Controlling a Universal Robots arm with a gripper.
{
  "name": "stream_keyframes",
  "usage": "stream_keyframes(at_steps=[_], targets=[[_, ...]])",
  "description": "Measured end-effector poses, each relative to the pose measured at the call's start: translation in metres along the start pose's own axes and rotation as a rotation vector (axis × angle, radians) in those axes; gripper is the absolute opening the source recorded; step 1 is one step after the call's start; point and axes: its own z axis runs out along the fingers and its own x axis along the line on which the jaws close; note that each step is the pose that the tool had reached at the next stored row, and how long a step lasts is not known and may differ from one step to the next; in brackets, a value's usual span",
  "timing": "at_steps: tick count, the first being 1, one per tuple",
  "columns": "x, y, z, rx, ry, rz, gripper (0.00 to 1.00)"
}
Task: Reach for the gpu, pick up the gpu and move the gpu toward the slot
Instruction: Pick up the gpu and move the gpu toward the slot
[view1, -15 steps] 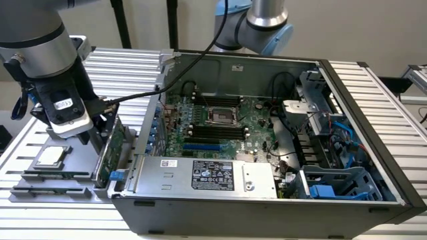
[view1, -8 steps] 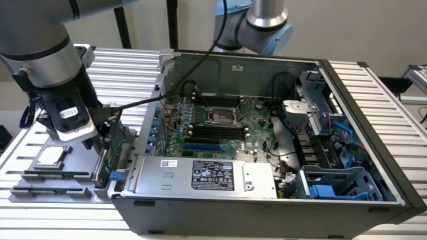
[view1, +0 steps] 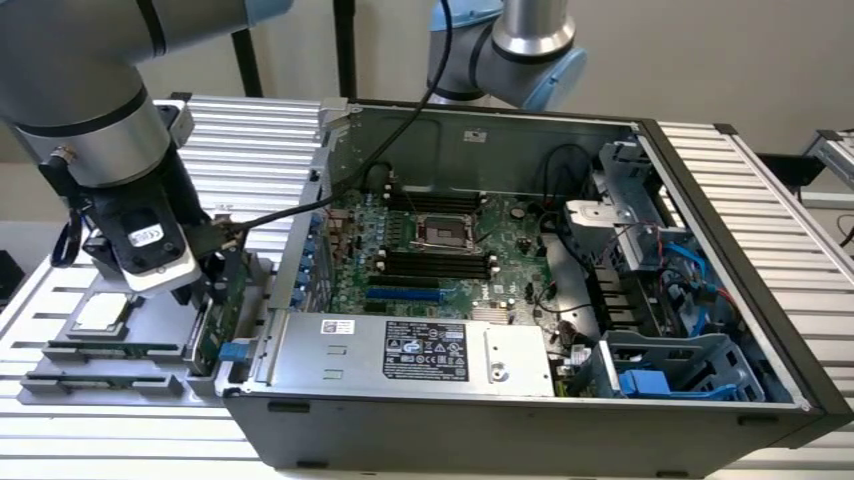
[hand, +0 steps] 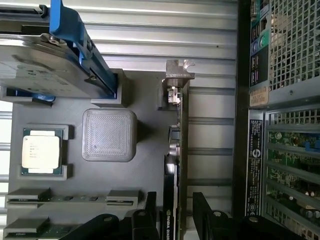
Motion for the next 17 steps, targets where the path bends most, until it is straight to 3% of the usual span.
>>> stream_keyframes(at_steps=[4, 14, 17], targets=[[0.0, 0.0028, 0.0042, 0.0027, -0.0086, 0.005, 0.42], [0.004, 0.0111, 0.0167, 0.0129, -0.0149, 0.021, 0.42], [0.006, 0.0143, 0.0187, 0.0189, -0.0161, 0.022, 0.42]])
